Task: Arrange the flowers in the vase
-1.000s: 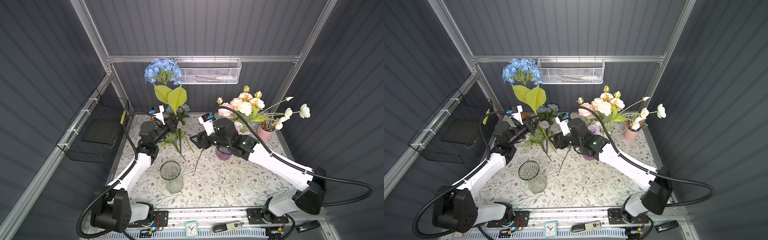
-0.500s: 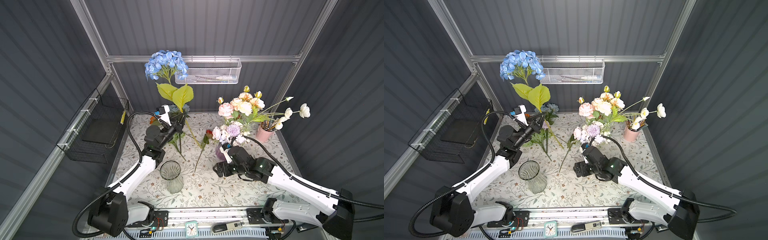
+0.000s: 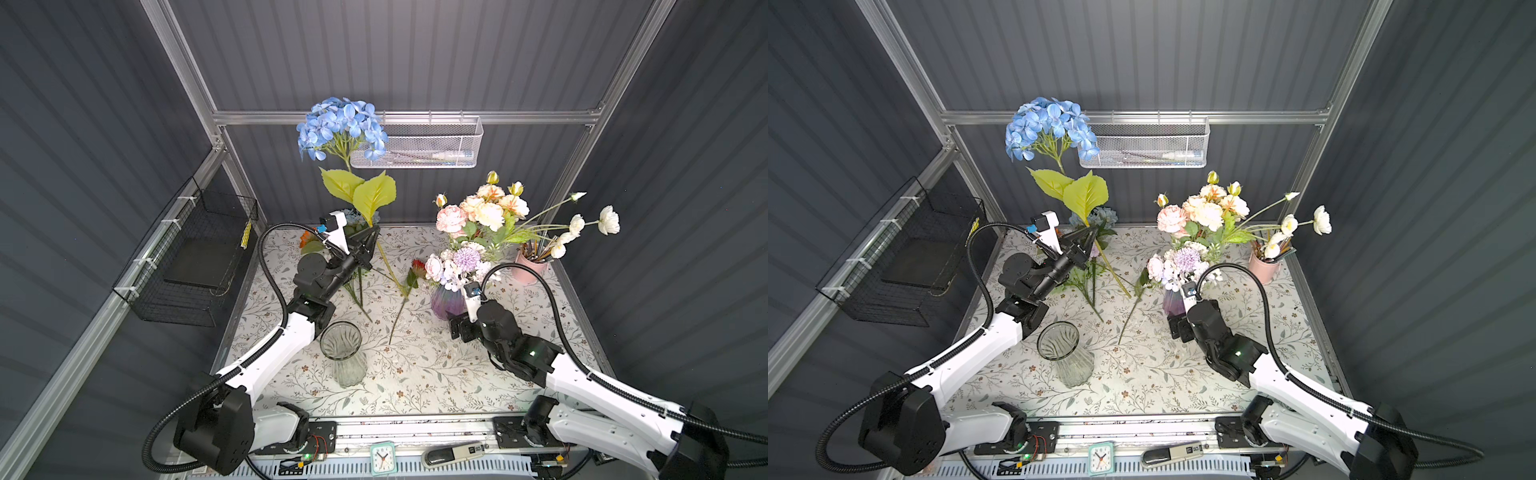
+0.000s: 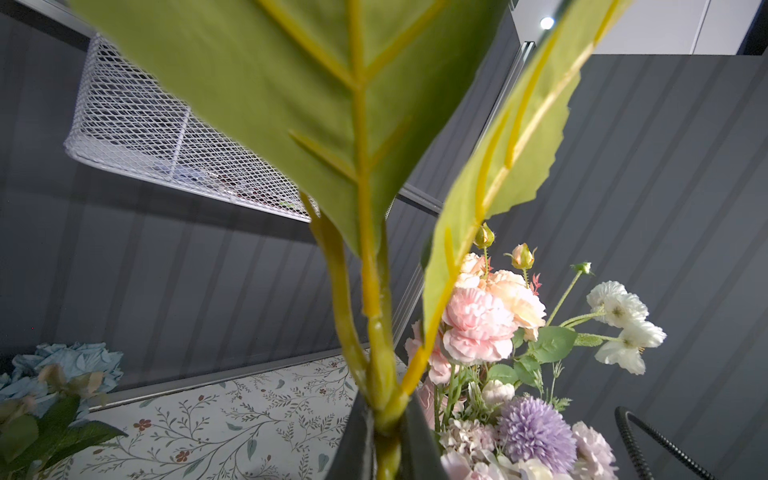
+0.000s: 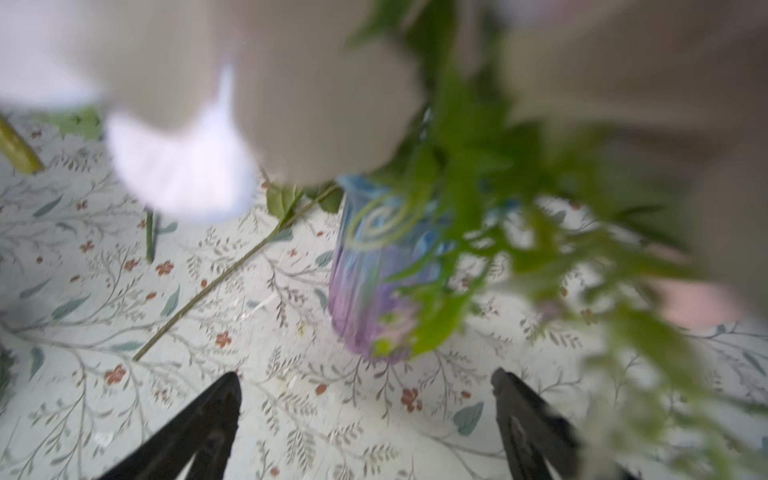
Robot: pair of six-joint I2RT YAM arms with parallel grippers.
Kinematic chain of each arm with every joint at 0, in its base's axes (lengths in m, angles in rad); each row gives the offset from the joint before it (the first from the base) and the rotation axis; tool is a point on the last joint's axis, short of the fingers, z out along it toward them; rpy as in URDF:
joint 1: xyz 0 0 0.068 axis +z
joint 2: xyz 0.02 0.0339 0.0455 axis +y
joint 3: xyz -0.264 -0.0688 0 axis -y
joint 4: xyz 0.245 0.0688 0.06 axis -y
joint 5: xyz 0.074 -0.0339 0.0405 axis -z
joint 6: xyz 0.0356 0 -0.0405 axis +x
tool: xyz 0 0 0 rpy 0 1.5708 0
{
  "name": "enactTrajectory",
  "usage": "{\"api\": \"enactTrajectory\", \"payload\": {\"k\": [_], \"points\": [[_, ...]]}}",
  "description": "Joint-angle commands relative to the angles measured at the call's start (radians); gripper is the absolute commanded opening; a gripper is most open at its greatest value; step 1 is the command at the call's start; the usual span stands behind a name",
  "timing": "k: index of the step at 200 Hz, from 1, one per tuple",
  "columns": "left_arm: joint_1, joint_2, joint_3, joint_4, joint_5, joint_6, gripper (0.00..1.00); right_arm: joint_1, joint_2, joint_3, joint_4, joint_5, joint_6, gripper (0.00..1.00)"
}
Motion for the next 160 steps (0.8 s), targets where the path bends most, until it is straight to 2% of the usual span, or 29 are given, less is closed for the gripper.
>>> {"api": "enactTrajectory", "payload": {"k": [1,37,72,119,160], "points": [[-0.011,0.016,0.01,0.066,0.004,0.026,0.0,-0.038,-0.037,-0.03,0.275,0.032,-0.1,0.95],[-0.022,0.044,0.024,0.091,0.014,0.021,0.0,-0.046,-0.008,-0.05,0.457,-0.006,-0.182,0.96],[-0.03,0.06,0.037,0.104,0.02,0.021,0.0,-0.076,0.051,-0.054,0.571,-0.043,-0.199,0.97],[-0.041,0.068,0.046,0.113,0.022,0.022,0.0,-0.092,0.168,-0.019,0.65,0.026,-0.262,0.99],[-0.047,0.068,0.059,0.116,0.028,0.025,0.0,-0.113,0.227,-0.01,0.698,-0.006,-0.22,0.99]]}}
